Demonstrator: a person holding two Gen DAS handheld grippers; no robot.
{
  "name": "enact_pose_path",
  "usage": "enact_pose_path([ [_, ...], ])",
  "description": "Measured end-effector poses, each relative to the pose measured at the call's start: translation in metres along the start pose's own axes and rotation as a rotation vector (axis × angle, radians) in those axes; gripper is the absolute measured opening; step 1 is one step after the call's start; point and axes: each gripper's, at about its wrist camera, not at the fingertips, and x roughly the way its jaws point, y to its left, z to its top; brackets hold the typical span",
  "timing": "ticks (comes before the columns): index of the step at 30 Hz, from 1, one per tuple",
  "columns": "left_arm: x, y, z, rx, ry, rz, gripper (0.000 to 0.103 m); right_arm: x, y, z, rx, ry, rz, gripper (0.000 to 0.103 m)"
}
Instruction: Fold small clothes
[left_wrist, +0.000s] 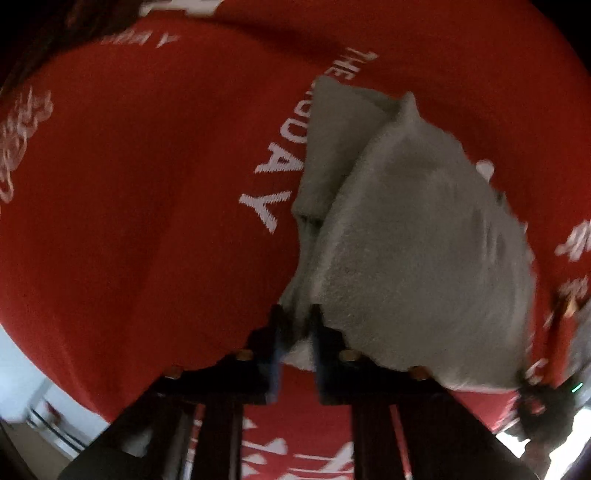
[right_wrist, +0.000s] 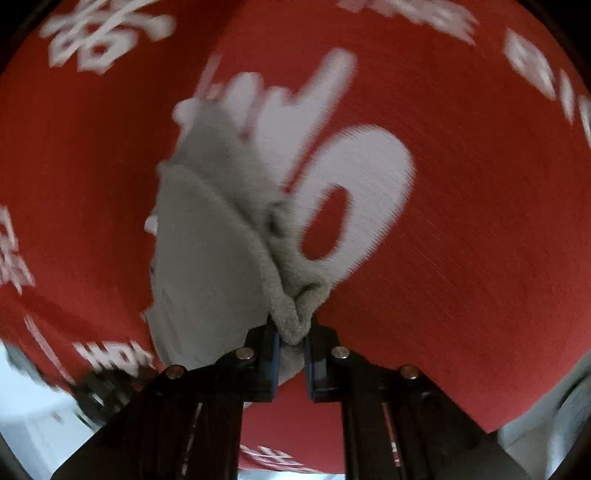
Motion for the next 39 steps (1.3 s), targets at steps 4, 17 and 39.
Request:
enact_pose_path([
  [4,0.006,0.010,-0.009,0.025,-0.009,0.013,0.011,0.002,-0.008,0.001,-0.090,0.025,-0.119,0.011],
  [17,-0.042,0.007,0.007,0.122,-0.079,0.012,0.012,-0.013,0.025,-0.002,-0.272,-0.059,-0.326,0.014],
  [39,0.032,-0.054,0.120,0.162,-0.090,0.044,0.012,0.078,0.104,0.063,-0.434,-0.017,-0.227,0.009],
])
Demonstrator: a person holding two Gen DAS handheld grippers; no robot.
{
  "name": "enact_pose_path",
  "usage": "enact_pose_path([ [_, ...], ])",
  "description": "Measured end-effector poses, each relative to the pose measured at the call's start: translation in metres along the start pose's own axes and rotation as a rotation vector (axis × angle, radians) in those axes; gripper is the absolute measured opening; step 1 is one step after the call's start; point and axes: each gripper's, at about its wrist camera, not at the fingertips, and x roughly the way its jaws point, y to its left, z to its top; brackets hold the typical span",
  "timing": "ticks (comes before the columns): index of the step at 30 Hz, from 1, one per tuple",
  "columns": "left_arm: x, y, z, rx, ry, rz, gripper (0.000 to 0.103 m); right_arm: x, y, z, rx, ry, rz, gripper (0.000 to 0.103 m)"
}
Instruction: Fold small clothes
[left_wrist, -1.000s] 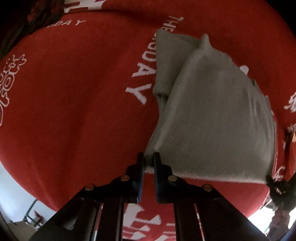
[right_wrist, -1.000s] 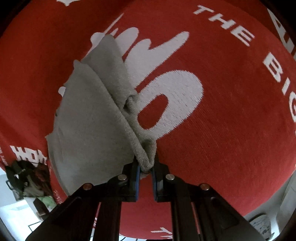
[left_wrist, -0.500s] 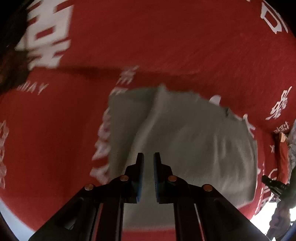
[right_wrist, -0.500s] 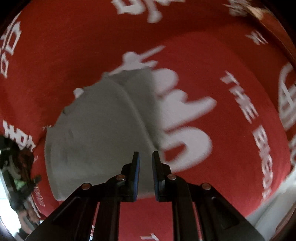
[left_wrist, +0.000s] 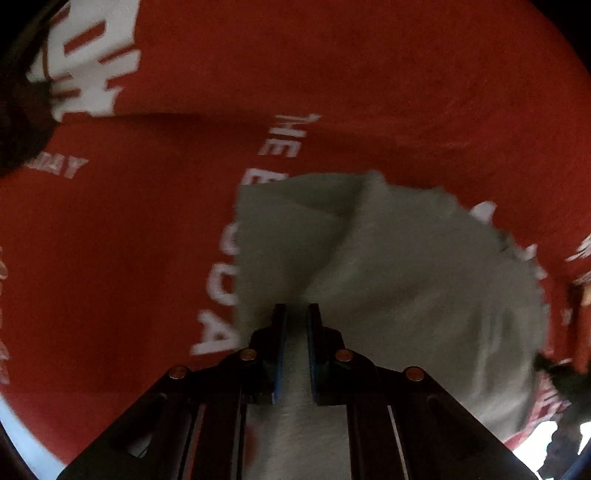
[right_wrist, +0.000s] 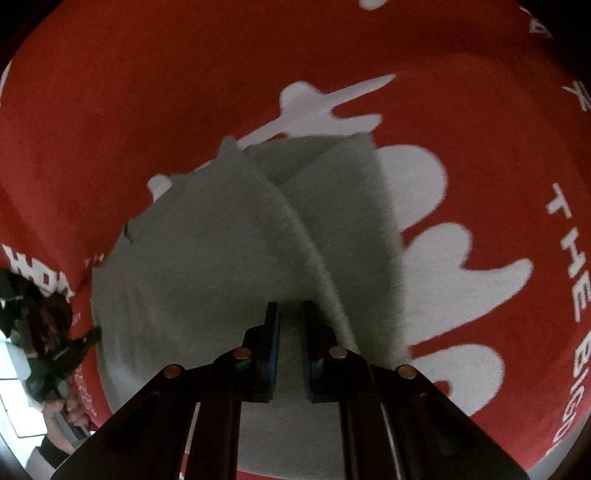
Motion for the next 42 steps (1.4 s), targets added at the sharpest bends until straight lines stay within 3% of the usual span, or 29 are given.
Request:
enact_pose_path([
  [7,-0.018,-0.002,-0.024,0.023,0.032,-0.007,0.012,-0.012,0.006,-0.005,0.002,0.016,-0.012,0.010],
  [14,-0.028,-0.019,-0.052,0.093,0.081,0.040,0.012,-0.019,0.015,-0.026,0.013,0.049,0.031,0.014],
  [15,-0.029,-0.019,-0.055,0.096,0.084,0.048,0.033,-0.019,0.017,-0.030,0.011,0.054,0.037,0.014],
  [16,-0.030,-0.020,-0.058,0.095,0.082,0.052,0.084,-0.019,0.020,-0.033,0.006,0.060,0.041,0.014],
  [17,-0.035,-0.018,-0.062,0.082,0.066,0.062,0.103,-0.019,0.023,-0.037,-0.002,0.066,0.043,0.014],
  [19,-0.047,-0.015,-0.069,0.080,0.027,0.058,0.102,-0.019,0.028,-0.044,-0.020,0.078,0.044,0.014],
  [30,-0.052,-0.015,-0.083,0.087,0.068,0.086,0.102,-0.010,0.051,-0.082,-0.053,0.156,0.067,0.014],
  [31,-0.053,-0.014,-0.085,0.088,0.067,0.090,0.102,-0.010,0.053,-0.086,-0.054,0.164,0.068,0.017],
  [34,-0.056,-0.012,-0.089,0.100,0.064,0.100,0.102,-0.008,0.059,-0.096,-0.054,0.180,0.068,0.042],
  [42,-0.058,-0.003,-0.095,0.107,0.082,0.090,0.102,0.001,0.081,-0.126,-0.047,0.235,0.099,0.044],
])
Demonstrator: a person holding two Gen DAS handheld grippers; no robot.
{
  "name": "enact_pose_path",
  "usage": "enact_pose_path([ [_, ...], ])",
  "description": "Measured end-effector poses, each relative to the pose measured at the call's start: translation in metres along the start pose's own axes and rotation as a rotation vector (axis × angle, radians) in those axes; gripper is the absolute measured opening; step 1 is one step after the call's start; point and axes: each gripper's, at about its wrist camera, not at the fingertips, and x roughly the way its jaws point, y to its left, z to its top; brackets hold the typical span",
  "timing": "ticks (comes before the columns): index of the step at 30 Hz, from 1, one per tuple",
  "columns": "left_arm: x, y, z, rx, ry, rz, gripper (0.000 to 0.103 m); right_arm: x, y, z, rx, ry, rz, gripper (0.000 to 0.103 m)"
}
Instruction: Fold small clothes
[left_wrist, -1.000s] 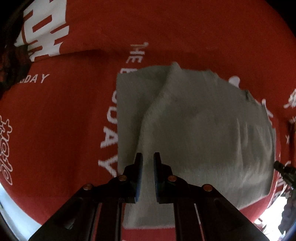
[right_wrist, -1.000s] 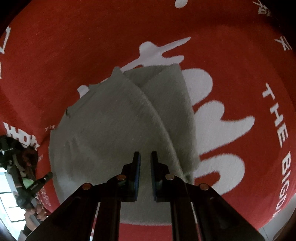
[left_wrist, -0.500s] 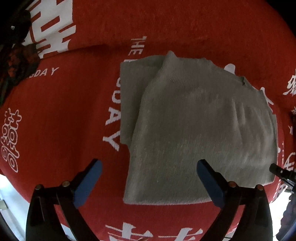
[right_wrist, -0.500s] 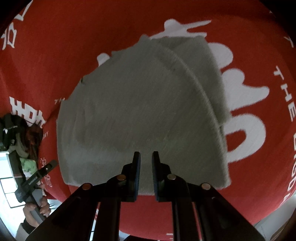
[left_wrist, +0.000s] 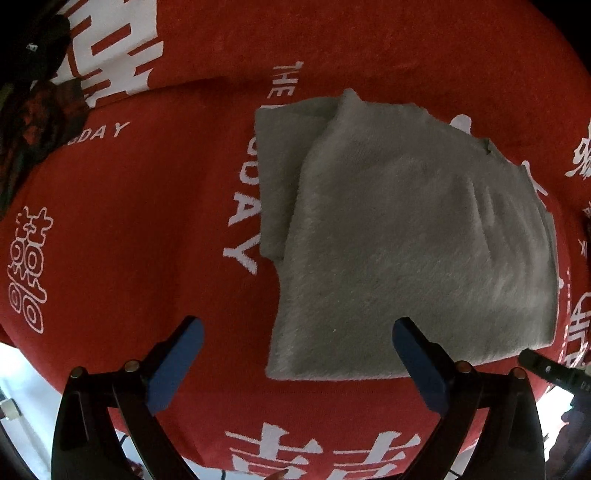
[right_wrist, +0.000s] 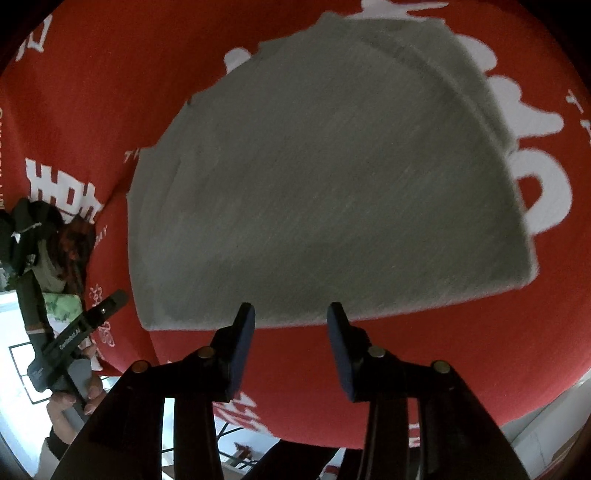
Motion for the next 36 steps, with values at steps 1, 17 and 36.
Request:
enact_pose_path([
  [1,0.000,0.002,-0.001,-0.002,0.003,-0.002,0.102,0.003,0.003,-0.003,0.003,0.007,0.006,0.044],
  [17,0.018,0.021,-0.016,0.036,0.072,0.004,0.102,0.040,0.028,-0.040,0.128,0.039,0.165,0.061],
  [36,0.036,0.067,-0.012,-0.086,0.095,-0.200,0.102,0.097,0.046,-0.053,0.288,0.018,0.456,0.061],
])
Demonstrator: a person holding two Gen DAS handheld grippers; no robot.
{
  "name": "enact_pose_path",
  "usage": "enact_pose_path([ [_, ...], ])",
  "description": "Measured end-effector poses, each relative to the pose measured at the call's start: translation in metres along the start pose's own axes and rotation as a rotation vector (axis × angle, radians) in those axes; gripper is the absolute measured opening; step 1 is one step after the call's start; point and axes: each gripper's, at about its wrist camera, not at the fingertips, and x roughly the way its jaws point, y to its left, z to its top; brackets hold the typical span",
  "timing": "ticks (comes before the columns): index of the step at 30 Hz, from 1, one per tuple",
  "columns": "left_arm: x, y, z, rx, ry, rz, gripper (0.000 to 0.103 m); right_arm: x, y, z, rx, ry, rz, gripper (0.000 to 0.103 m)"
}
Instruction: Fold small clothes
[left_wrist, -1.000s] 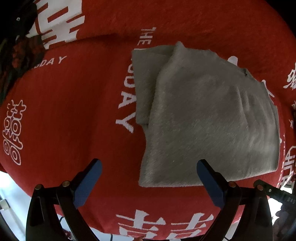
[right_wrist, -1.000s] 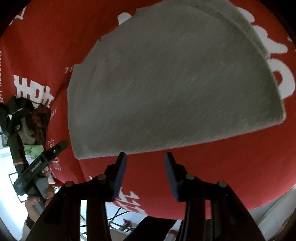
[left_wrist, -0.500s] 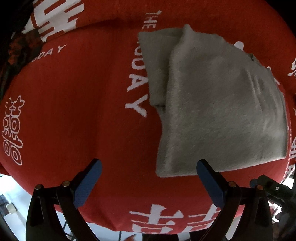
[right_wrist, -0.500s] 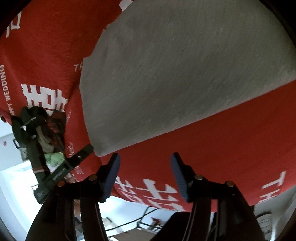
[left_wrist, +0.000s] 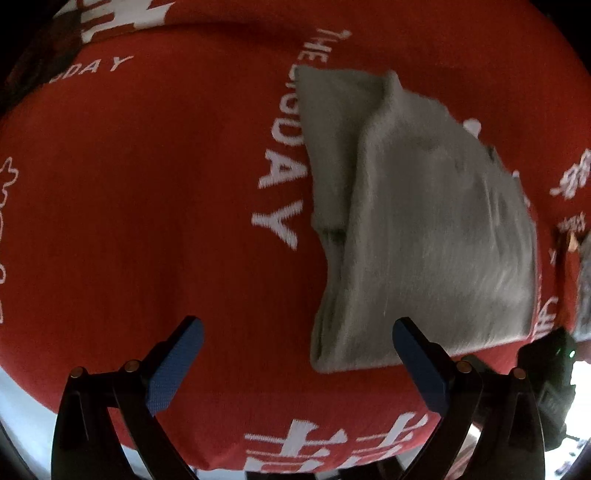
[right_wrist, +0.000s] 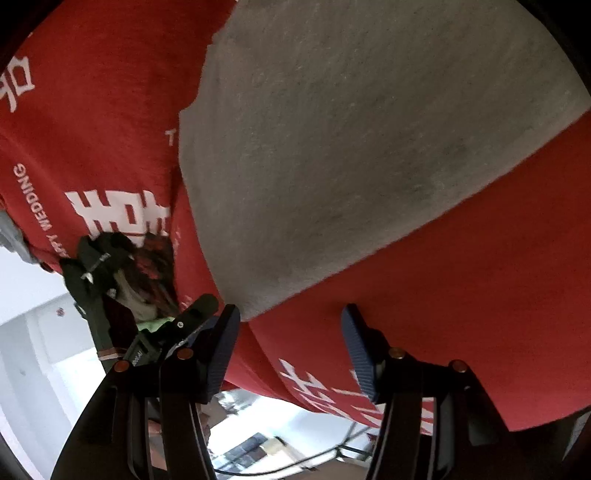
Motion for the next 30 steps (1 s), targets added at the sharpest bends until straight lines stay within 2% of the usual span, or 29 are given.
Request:
enact_pose_path([
  [3,0.002,0.005,0.012,-0.020,-0.023,0.041,0.102,0.008,0.003,0.005,0.022,-0.022,0.036,0.061],
  [6,0.004,0.009,0.020,-0.044,-0.028,0.000,0.102,0.014,0.006,0.011,0.051,-0.060,0.074,0.061],
  [8,0.004,0.010,0.027,-0.058,-0.026,-0.054,0.102,0.018,0.009,0.015,0.065,-0.078,0.093,0.061],
  [10,0.003,0.015,0.032,-0.066,-0.037,-0.056,0.102,0.023,0.012,0.018,0.080,-0.084,0.113,0.061],
  [12,0.004,0.017,0.037,-0.076,-0.040,-0.066,0.102,0.029,0.011,0.021,0.113,-0.066,0.132,0.049],
  [13,0.003,0.017,0.038,-0.085,-0.038,-0.088,0.102,0.034,0.010,0.023,0.138,-0.047,0.143,0.026],
  [14,0.004,0.019,0.040,-0.093,-0.036,-0.115,0.102,0.036,0.009,0.024,0.151,-0.037,0.163,0.009],
  [16,0.005,0.020,0.044,-0.111,-0.026,-0.185,0.102,0.033,0.012,0.026,0.142,-0.037,0.196,0.009],
  [19,0.018,0.020,0.059,-0.156,0.039,-0.373,0.102,0.023,0.027,0.029,0.080,-0.040,0.241,0.009],
  [20,0.023,0.017,0.065,-0.166,0.054,-0.415,0.102,0.019,0.031,0.029,0.064,-0.039,0.250,0.009],
  [25,0.039,-0.002,0.088,-0.162,0.086,-0.503,0.102,-0.001,0.057,0.038,-0.039,-0.041,0.266,0.009],
  [28,0.050,-0.031,0.097,-0.121,0.138,-0.560,0.102,-0.002,0.065,0.040,-0.060,-0.032,0.270,0.009],
  [30,0.050,-0.048,0.098,-0.077,0.143,-0.553,0.102,-0.003,0.065,0.039,-0.072,-0.025,0.261,0.009],
])
